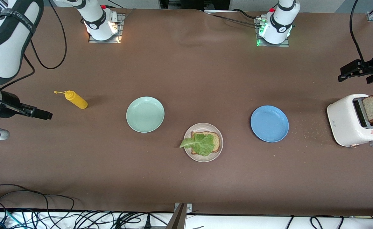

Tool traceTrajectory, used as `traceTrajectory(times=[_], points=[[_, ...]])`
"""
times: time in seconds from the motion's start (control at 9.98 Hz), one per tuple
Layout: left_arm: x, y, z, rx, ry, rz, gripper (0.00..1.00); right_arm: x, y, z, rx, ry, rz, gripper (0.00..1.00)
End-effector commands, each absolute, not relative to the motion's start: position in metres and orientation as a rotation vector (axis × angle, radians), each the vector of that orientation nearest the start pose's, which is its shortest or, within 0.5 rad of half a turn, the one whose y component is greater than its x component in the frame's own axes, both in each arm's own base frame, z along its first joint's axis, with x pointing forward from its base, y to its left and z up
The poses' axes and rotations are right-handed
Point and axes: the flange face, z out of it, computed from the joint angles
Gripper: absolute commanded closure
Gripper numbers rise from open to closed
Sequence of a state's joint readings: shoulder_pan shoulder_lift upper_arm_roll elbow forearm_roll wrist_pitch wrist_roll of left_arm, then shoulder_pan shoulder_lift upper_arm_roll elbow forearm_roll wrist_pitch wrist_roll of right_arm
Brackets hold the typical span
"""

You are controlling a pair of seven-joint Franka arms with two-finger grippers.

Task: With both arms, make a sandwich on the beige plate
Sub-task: 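Move the right gripper back toward the yellow bottle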

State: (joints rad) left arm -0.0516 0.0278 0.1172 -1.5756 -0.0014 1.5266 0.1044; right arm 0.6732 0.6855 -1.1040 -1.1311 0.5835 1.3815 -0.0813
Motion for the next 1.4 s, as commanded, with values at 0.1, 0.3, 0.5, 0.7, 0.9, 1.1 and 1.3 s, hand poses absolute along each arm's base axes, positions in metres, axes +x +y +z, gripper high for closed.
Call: traceTrajectory(times=[0.1, 0.3, 0.5, 0.7, 0.9, 1.1, 1.3], points=[[0.557, 0.036, 0.609, -3.157, 0.085, 0.123, 0.0, 0.67, -0.015, 0.528, -3.158, 0.158, 0.146, 0.0], [0.557, 0.036, 0.609, -3.157, 0.085, 0.123, 0.0, 0.667, -0.036, 0.514, -3.158, 0.103, 0.158, 0.0], [0.557, 0.036, 0.61, -3.157, 0.085, 0.121, 0.0, 0.666, -0.04, 0.51, -3.154, 0.109, 0.169, 0.0], [0.557, 0.036, 0.61, -3.157, 0.085, 0.121, 0.0, 0.666, -0.039, 0.51, -3.155, 0.107, 0.167, 0.0], [0.557, 0.036, 0.61, -3.157, 0.085, 0.121, 0.0, 0.665, -0.044, 0.512, -3.158, 0.101, 0.162, 0.0], [0.557, 0.036, 0.61, -3.157, 0.085, 0.121, 0.0, 0.665, -0.048, 0.509, -3.158, 0.093, 0.16, 0.0], [0.557, 0.036, 0.61, -3.157, 0.085, 0.121, 0.0, 0.665, -0.071, 0.492, -3.147, 0.052, 0.138, 0.0]])
